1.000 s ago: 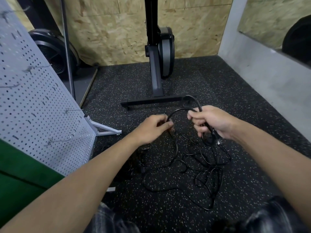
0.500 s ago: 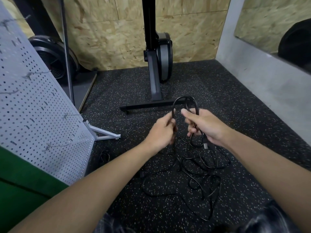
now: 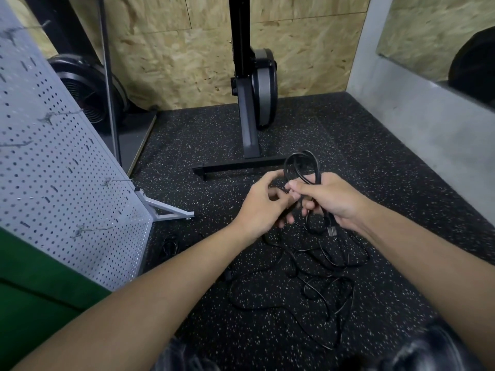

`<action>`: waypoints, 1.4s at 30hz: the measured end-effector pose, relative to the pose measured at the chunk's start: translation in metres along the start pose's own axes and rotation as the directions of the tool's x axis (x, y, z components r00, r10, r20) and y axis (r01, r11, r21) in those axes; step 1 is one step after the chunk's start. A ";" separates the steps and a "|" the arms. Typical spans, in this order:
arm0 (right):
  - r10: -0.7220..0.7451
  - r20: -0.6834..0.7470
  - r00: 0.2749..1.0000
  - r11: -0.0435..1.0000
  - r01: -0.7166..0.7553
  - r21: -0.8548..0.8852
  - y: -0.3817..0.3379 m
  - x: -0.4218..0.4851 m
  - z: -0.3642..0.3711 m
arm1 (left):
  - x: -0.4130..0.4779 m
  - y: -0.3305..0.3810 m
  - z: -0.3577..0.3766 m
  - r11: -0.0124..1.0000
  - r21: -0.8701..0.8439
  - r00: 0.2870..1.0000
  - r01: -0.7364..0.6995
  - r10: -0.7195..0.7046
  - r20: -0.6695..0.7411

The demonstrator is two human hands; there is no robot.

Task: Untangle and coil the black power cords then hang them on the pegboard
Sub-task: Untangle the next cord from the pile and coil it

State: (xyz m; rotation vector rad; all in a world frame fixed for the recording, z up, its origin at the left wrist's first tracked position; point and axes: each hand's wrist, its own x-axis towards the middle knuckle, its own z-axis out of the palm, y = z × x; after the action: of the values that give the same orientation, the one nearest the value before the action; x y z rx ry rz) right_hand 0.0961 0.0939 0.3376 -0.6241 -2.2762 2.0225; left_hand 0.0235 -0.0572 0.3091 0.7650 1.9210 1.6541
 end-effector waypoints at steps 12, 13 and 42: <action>-0.052 -0.020 0.998 0.898 0.056 0.436 -0.018 -0.004 -0.025 | 0.001 -0.029 -0.016 0.944 0.329 0.935 -0.026 -0.094 0.343; -0.057 -0.025 0.998 0.909 0.062 0.412 -0.019 -0.005 -0.027 | 0.002 -0.030 -0.017 0.944 0.329 0.931 0.009 -0.128 0.343; 0.025 -0.098 0.995 0.767 0.044 0.640 -0.031 -0.005 -0.053 | 0.017 -0.044 -0.023 0.467 0.760 0.891 -0.453 0.275 0.362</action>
State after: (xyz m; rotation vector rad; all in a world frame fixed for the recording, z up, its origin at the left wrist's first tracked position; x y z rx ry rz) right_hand 0.1074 0.1402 0.3763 -0.6170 -1.3561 2.4784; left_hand -0.0085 -0.0667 0.2684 1.7478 2.4937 0.6558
